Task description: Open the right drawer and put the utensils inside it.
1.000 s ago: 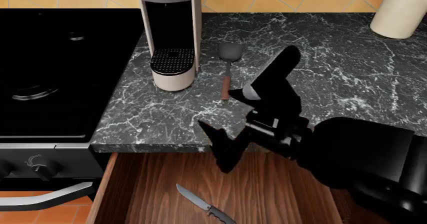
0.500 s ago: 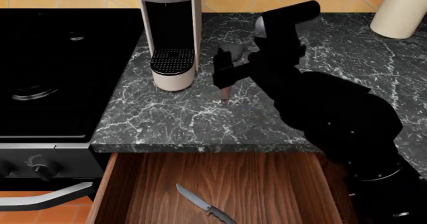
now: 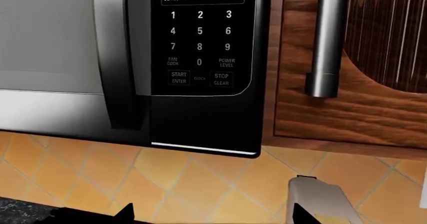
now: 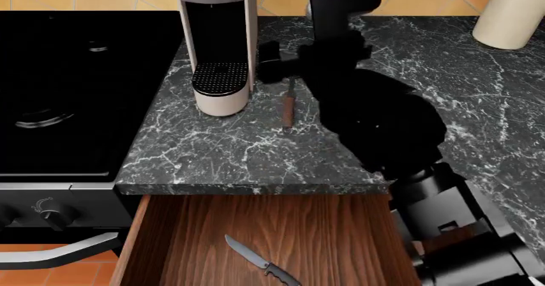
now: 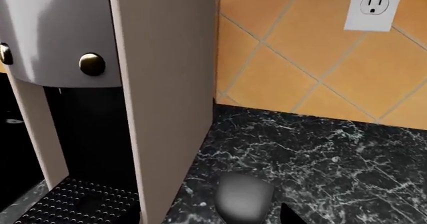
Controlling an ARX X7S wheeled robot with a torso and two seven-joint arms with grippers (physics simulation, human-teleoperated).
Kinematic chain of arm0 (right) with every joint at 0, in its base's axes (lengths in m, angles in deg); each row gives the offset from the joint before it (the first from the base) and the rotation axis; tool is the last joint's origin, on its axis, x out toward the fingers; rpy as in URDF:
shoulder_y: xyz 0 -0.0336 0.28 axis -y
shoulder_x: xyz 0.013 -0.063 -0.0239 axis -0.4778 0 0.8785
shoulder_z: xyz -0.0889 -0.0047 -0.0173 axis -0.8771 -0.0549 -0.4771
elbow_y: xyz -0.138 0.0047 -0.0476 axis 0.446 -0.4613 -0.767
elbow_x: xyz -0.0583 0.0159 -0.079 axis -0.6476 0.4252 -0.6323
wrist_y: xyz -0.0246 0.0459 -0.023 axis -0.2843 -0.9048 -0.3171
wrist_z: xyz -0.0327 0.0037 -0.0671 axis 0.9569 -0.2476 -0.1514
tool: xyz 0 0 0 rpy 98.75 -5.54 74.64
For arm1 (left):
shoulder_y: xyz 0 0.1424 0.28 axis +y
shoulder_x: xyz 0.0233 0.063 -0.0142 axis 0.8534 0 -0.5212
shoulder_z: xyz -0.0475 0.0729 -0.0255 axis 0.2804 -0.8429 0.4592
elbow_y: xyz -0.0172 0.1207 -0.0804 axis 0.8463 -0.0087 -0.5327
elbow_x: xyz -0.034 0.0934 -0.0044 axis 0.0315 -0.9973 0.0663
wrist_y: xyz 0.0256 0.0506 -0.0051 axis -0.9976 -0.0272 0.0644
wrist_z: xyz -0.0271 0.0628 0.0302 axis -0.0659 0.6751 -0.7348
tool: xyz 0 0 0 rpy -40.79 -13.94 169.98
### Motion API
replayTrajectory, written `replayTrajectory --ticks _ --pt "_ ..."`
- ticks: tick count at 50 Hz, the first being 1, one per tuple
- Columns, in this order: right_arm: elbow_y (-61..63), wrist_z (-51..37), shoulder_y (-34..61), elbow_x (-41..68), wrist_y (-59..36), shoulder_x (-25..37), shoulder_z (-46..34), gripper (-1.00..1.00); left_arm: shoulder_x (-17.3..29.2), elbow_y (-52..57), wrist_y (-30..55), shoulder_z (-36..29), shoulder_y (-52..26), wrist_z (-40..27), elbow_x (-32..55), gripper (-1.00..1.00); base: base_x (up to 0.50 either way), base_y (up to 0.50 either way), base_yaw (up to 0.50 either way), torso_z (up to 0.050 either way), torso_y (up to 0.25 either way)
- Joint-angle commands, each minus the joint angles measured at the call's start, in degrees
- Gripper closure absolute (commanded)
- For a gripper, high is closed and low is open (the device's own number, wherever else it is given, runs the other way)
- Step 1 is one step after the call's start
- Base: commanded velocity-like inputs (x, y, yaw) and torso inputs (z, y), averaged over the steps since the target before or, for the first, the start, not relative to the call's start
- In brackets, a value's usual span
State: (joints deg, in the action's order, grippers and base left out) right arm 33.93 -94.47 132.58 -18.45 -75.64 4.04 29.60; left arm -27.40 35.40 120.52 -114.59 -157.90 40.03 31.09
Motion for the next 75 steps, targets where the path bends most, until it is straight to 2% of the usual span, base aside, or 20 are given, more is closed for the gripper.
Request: replayTrajectory --ticks 1,21,75 --pt "-9.0 1.3 2.5 -1.6 3.5 -3.7 -0.9 -1.0 0.0 -0.1 0.1 0.1 0.1 -0.1 0.1 -1.0 0.0 0.0 0.0 0.0 0.0" --pt "-16.6 4.3 1.2 -0.1 8.6 -5.2 -1.4 -1.0 0.0 -0.1 0.0 0.0 0.1 0.0 0.0 -1.0 0.0 0.0 0.0 0.0 0.0" --pt "-18.6 -1.0 1.7 6.5 3.3 -5.1 -3.8 -1.0 0.1 -0.1 0.0 -0.2 0.0 0.1 0.0 -1.0 0.0 0.0 0.0 0.0 0.0"
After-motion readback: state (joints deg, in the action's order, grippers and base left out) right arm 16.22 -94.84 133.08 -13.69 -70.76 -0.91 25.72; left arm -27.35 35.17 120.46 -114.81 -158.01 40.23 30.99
